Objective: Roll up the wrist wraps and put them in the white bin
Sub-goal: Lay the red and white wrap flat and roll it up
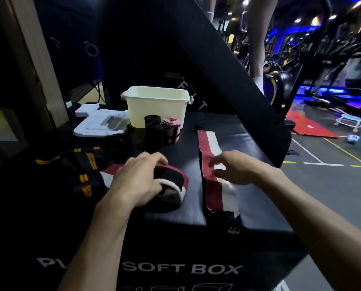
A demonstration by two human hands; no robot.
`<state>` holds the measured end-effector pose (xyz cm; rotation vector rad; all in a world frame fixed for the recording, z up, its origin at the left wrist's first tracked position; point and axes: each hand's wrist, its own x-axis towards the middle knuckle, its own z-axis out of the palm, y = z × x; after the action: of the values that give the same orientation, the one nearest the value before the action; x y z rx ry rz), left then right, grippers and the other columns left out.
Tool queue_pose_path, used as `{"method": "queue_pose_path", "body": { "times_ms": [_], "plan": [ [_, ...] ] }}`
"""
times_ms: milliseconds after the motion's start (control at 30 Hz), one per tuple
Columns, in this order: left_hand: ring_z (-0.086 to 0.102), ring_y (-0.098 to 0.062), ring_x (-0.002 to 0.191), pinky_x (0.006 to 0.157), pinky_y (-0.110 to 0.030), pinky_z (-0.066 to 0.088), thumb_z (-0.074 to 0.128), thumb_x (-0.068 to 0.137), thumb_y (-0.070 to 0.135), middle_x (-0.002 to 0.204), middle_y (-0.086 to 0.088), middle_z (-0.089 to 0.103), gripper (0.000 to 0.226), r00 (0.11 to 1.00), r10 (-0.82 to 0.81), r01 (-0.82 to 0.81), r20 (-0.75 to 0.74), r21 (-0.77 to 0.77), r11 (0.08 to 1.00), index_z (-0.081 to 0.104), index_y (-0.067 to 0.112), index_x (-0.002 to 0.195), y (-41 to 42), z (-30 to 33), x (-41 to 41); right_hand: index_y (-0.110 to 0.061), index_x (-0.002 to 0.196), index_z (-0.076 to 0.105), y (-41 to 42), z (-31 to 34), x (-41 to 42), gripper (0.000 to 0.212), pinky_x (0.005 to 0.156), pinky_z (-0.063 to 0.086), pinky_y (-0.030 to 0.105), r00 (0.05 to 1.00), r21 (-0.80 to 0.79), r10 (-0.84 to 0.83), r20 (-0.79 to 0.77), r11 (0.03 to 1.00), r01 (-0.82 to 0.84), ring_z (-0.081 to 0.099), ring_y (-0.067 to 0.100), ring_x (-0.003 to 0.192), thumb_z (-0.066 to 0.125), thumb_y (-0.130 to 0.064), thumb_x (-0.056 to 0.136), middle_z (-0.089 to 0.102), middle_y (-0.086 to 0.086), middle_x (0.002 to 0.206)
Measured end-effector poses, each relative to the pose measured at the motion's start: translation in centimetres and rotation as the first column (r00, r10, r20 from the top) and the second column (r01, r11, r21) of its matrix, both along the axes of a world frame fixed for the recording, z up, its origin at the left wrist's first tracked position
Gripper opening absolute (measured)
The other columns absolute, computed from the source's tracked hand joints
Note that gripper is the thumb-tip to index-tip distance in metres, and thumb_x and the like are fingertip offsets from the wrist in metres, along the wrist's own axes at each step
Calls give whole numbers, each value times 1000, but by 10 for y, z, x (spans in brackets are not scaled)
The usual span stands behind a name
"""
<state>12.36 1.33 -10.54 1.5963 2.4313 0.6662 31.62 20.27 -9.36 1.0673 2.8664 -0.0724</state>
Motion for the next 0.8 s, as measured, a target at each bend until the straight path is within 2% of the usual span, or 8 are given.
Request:
{"method": "queue_pose_path", "body": {
  "times_ms": [100,233,333,400,500,567,667,800],
  "plan": [
    [60,-19,113,92,-43,54,72,81,18,123,13,58,55,996,66,-70,-59,-77,995,55,43,127,-2,-7,-7,-26,134,62,-30,11,-22,44,98,51,39,972,-115,132,-193,981,-156,63,23,116,69,-42,94,68,-1,131],
    [66,-27,103,78,-35,49,66,92,33,110,12,70,20,975,212,-203,-71,118,972,64,39,111,1,-3,-4,-26,138,56,-66,4,-52,62,93,53,35,941,-223,169,-293,945,-239,64,16,109,74,-54,85,67,-4,124],
    [67,-27,97,70,-32,40,69,93,40,101,12,71,12,974,215,-186,-73,287,940,67,36,104,3,0,3,-25,127,58,-71,-7,-67,40,85,53,44,905,-56,175,-387,975,-213,63,29,102,64,-46,94,66,5,112],
    [67,-25,93,71,-34,46,71,92,41,97,11,70,13,985,170,-150,-19,379,913,66,34,102,5,-2,2,-30,117,64,-68,-5,-68,23,80,55,46,862,10,130,-491,990,-144,65,34,97,55,-40,98,71,6,107],
    [67,-19,88,75,-38,56,73,91,42,93,13,69,17,993,63,-101,100,428,898,63,34,102,8,-5,-3,-28,107,67,-60,7,-65,21,77,56,46,815,21,57,-577,998,-55,66,35,93,49,-36,99,74,6,100],
    [68,-13,87,77,-36,56,77,87,41,92,15,70,22,987,11,-70,158,373,925,63,34,103,7,-6,-11,-24,107,69,-52,20,-61,20,77,56,45,768,-9,-11,-640,1000,7,67,34,92,51,-25,98,75,9,98],
    [68,-16,95,82,-37,56,77,84,30,95,13,71,22,994,3,-14,113,101,995,65,32,103,2,-14,-25,-20,92,67,-38,36,-54,18,70,54,40,644,-104,-137,-752,991,89,68,32,84,52,-29,98,72,5,83],
    [64,-26,98,89,-42,51,62,93,22,94,5,69,15,984,171,-166,55,-81,983,64,36,99,-2,-23,-36,-16,89,66,-27,47,-47,24,75,57,47,552,-187,-232,-801,973,137,67,30,82,52,-32,98,69,3,80]
  ]
}}
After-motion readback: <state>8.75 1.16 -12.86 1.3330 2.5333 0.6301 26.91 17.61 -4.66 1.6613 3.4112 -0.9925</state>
